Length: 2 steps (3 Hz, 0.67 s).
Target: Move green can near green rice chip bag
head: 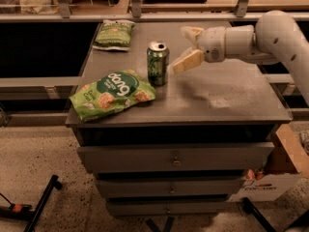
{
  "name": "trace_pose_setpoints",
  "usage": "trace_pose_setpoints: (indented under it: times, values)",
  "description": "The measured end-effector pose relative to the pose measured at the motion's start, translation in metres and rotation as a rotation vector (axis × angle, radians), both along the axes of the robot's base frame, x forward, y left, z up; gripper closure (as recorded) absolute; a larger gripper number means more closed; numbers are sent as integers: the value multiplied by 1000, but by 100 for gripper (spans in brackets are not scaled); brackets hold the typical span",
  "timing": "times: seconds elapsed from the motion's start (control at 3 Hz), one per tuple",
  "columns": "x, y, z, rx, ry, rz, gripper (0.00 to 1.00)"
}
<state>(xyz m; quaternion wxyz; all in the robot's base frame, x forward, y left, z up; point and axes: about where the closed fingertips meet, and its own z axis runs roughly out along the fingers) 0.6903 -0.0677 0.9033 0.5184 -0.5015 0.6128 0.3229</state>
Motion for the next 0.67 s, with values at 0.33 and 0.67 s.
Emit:
trace_pose_setpoints:
  times: [0.33, 0.67]
  values:
    - [6, -33, 3, -22, 12, -98, 0]
    - [6, -35, 3, -22, 14, -104, 0]
